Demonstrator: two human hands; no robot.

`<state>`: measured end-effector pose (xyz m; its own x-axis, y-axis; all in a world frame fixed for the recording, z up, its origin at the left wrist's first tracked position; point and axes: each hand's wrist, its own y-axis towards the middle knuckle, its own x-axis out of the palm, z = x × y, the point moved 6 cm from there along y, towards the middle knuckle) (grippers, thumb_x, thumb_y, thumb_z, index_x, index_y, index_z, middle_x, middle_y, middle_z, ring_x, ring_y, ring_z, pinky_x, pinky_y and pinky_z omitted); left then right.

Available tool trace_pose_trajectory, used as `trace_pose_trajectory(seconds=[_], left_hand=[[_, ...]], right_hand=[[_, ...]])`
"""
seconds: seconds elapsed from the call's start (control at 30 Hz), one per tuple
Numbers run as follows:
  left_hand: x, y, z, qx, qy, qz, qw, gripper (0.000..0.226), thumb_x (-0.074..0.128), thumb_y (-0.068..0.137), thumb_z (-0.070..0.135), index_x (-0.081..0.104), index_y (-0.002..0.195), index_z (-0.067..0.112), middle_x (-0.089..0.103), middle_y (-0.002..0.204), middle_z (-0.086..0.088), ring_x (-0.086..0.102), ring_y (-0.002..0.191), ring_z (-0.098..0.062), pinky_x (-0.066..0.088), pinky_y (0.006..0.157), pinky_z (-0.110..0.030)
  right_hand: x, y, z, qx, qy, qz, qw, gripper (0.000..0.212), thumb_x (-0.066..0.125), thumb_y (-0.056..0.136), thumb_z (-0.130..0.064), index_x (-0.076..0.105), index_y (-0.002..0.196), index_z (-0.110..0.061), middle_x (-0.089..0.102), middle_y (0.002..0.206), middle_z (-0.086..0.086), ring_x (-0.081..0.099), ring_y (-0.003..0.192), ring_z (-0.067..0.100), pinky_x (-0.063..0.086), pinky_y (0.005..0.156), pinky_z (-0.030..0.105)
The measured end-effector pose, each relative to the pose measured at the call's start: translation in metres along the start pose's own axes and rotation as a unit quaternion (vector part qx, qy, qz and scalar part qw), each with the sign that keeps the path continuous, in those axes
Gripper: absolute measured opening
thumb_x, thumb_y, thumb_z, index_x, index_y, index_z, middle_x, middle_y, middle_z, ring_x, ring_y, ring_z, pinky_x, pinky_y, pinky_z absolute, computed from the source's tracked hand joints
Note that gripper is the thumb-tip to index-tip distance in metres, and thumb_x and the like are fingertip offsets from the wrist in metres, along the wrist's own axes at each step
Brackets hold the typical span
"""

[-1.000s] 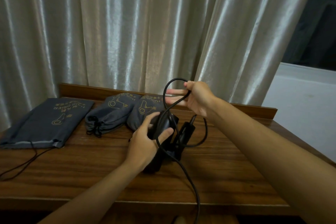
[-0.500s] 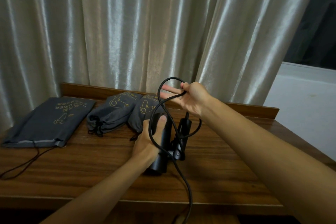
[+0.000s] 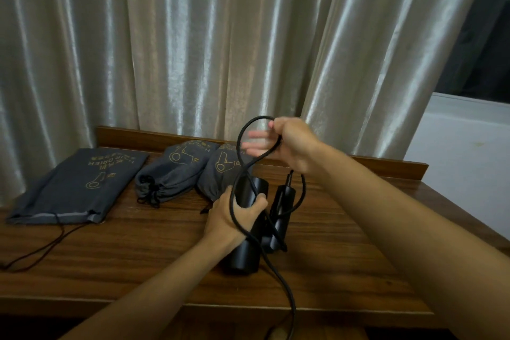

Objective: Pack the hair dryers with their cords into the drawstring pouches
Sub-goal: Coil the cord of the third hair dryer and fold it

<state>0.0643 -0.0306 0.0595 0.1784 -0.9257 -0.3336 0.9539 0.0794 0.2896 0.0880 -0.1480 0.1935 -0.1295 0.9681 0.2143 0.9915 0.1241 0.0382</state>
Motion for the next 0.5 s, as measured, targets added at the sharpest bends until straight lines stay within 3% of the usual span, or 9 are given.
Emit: trace_pose_trajectory(seconds=[0.07, 0.17, 0.27, 0.33, 0.43, 0.5], left_hand=[[-0.003, 0.000, -0.003, 0.008, -0.003, -0.037, 0.999, 0.052, 0.057, 0.063, 0.072, 0.061, 0.087, 0.027, 0.067, 0.083, 0.008, 0.064, 0.079, -0.009, 0.051, 0.068, -0.030], [-0.013, 0.000, -0.004, 0.020, -0.038, -0.065, 0.997, 0.035, 0.069, 0.077, 0.058, 0.064, 0.091, 0.026, 0.068, 0.083, 0.006, 0.066, 0.076, -0.007, 0.053, 0.066, -0.026], [-0.024, -0.002, -0.002, -0.001, -0.139, -0.095, 0.986, 0.043, 0.072, 0.071, 0.056, 0.070, 0.094, 0.020, 0.073, 0.082, 0.000, 0.070, 0.073, -0.013, 0.052, 0.058, -0.023], [-0.029, -0.006, -0.002, -0.035, -0.192, -0.125, 0.973, 0.053, 0.070, 0.063, 0.060, 0.073, 0.093, 0.017, 0.074, 0.084, -0.006, 0.070, 0.071, -0.019, 0.053, 0.058, -0.025], [-0.030, -0.006, 0.003, -0.104, -0.243, -0.136, 0.955, 0.050, 0.067, 0.062, 0.061, 0.077, 0.084, 0.017, 0.076, 0.089, -0.010, 0.071, 0.073, -0.024, 0.056, 0.065, -0.030], [-0.031, 0.000, 0.010, -0.156, -0.274, -0.118, 0.942, 0.042, 0.064, 0.076, 0.054, 0.076, 0.084, 0.015, 0.074, 0.105, -0.014, 0.071, 0.076, -0.026, 0.054, 0.067, -0.030]], right_hand=[[-0.017, 0.000, -0.031, -0.092, -0.180, 0.067, 0.977, 0.023, 0.032, 0.106, -0.011, 0.051, 0.095, -0.007, 0.064, 0.080, 0.008, 0.061, 0.055, 0.015, 0.049, 0.046, 0.021], [-0.042, 0.003, -0.070, -0.174, -0.383, 0.101, 0.902, 0.031, 0.041, 0.105, -0.020, 0.063, 0.086, -0.011, 0.054, 0.066, -0.003, 0.043, 0.047, 0.003, 0.033, 0.040, 0.013], [-0.058, 0.006, -0.081, -0.213, -0.538, 0.069, 0.813, 0.030, 0.045, 0.104, -0.019, 0.068, 0.087, -0.010, 0.058, 0.069, 0.001, 0.048, 0.049, -0.003, 0.037, 0.051, 0.013], [-0.068, 0.008, -0.075, -0.219, -0.601, 0.071, 0.765, 0.029, 0.045, 0.104, -0.018, 0.067, 0.088, -0.011, 0.060, 0.072, 0.001, 0.053, 0.060, 0.000, 0.042, 0.062, 0.021], [-0.082, 0.011, -0.048, -0.220, -0.632, 0.098, 0.737, 0.027, 0.044, 0.104, -0.021, 0.065, 0.088, -0.015, 0.062, 0.076, 0.000, 0.059, 0.072, 0.015, 0.048, 0.069, 0.033], [-0.088, 0.012, -0.024, -0.211, -0.654, 0.103, 0.719, 0.022, 0.045, 0.103, -0.020, 0.062, 0.089, -0.018, 0.061, 0.082, -0.002, 0.060, 0.077, 0.016, 0.047, 0.068, 0.029]])
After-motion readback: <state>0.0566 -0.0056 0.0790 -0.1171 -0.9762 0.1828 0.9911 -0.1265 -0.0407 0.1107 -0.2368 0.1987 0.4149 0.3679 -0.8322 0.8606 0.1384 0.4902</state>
